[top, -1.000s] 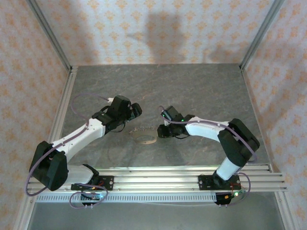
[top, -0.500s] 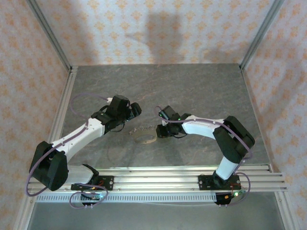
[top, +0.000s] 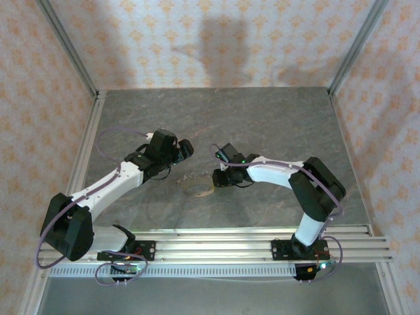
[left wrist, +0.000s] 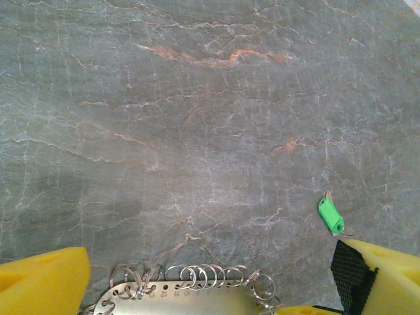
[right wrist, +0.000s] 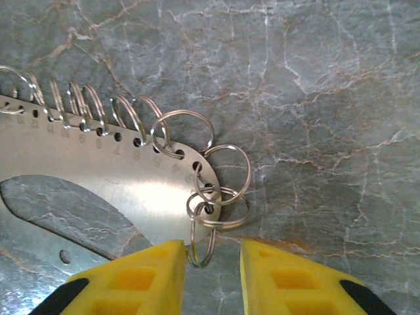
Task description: Put the keys on the keyring
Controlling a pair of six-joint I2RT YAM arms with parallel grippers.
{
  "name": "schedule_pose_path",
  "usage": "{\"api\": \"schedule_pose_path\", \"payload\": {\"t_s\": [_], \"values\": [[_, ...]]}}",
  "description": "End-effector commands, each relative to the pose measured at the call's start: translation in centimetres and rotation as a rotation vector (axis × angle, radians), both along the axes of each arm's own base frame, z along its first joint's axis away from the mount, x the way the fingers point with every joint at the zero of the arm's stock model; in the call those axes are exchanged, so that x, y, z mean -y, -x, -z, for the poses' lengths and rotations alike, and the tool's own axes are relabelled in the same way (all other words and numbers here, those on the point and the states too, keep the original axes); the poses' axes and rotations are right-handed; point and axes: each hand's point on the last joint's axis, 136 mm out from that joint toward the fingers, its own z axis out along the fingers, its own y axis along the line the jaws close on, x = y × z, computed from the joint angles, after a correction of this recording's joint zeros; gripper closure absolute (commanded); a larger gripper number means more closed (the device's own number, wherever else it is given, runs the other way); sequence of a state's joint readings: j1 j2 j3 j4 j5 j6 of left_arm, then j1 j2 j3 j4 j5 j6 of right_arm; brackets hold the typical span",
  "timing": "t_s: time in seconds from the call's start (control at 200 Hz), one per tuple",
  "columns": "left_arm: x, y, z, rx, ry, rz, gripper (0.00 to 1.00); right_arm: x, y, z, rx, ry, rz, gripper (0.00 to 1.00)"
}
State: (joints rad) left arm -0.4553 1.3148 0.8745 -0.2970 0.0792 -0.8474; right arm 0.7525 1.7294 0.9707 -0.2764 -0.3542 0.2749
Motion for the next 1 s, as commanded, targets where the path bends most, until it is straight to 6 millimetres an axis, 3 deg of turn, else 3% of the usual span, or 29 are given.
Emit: {"api": "schedule_pose_path", "payload": {"t_s": [0.0, 0.405, 0.631, 0.716, 0.846, 0.996], "values": [[-0.1, -0.3, 0.2, 0.003, 0.006, -0.004, 0.03, -0.6, -0.8, -0.3, 0.033, 0.014, -0.007, 0.72], [-0.1, -0.4, 0.5, -0.001, 0.006, -0.003, 0.03, -1.0, -1.6, -0.5, 0.050, 0.011, -0.003, 0.78], [0.0, -0.4, 0.5, 0.000, 0.011, -0.002, 0.03, -1.0, -1.3, -0.4, 0.040, 0.018, -0.016, 1.00], [0.0, -0.4, 0.4, 0.000, 0.015, -0.001, 0.03, -0.8, -1.1, -0.7, 0.039, 0.020, -0.025, 1.00], [0.2, -0.4, -0.2, 0.010, 0.024, 0.007, 0.03, -0.9, -0.8, -2.3, 0.056, 0.007, -0.062, 1.00], [0.6, -0.5, -1.5, 0.034, 0.033, 0.042, 0.03, -1.8, -0.3, -6.8, 0.123, -0.068, -0.167, 1.00]]}}
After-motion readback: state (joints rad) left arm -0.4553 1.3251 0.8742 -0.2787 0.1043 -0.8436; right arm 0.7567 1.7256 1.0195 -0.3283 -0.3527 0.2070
